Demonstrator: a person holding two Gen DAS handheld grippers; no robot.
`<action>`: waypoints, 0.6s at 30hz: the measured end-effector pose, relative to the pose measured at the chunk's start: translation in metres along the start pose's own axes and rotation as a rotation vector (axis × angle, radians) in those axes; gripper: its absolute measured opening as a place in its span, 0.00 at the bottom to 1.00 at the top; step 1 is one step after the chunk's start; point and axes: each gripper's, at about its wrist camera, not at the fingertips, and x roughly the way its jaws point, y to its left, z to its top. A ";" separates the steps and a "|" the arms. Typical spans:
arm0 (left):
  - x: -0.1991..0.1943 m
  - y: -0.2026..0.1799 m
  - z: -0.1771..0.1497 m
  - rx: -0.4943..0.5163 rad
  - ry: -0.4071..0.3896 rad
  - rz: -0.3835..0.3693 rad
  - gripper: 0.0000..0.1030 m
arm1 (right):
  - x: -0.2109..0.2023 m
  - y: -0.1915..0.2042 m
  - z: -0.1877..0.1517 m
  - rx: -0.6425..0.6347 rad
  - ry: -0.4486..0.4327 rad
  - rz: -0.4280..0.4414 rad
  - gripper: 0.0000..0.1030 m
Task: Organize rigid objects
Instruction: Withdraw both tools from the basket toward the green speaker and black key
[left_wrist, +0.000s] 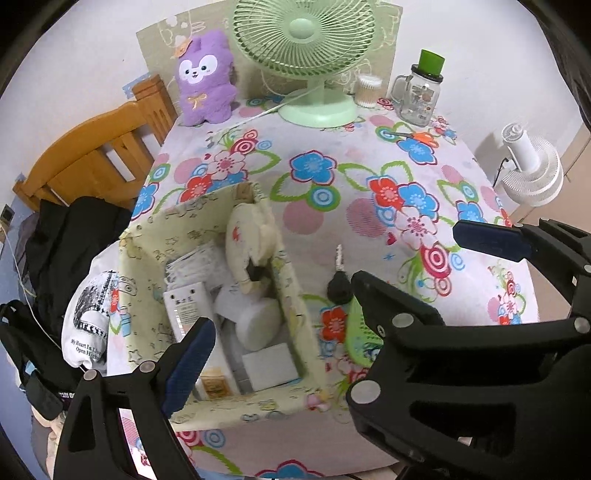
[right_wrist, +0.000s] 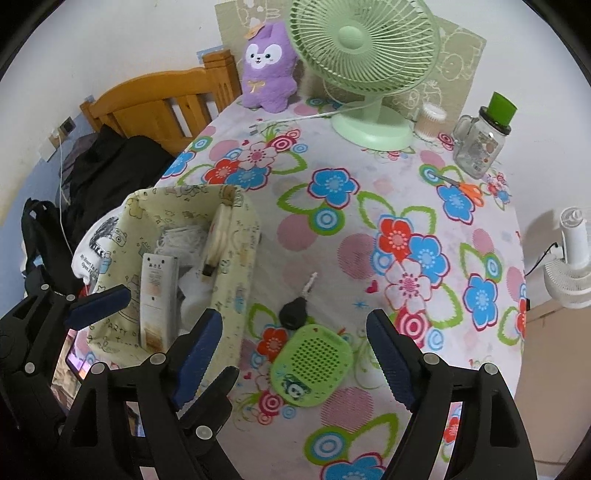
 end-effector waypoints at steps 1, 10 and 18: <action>0.000 -0.004 0.001 -0.003 0.001 -0.004 0.91 | -0.001 -0.003 0.000 -0.001 0.000 0.000 0.80; -0.003 -0.026 0.005 -0.044 -0.003 -0.010 0.91 | -0.013 -0.038 -0.008 -0.011 -0.008 -0.013 0.80; 0.001 -0.043 0.004 -0.090 0.001 0.010 0.91 | -0.020 -0.068 -0.017 -0.014 -0.022 0.002 0.80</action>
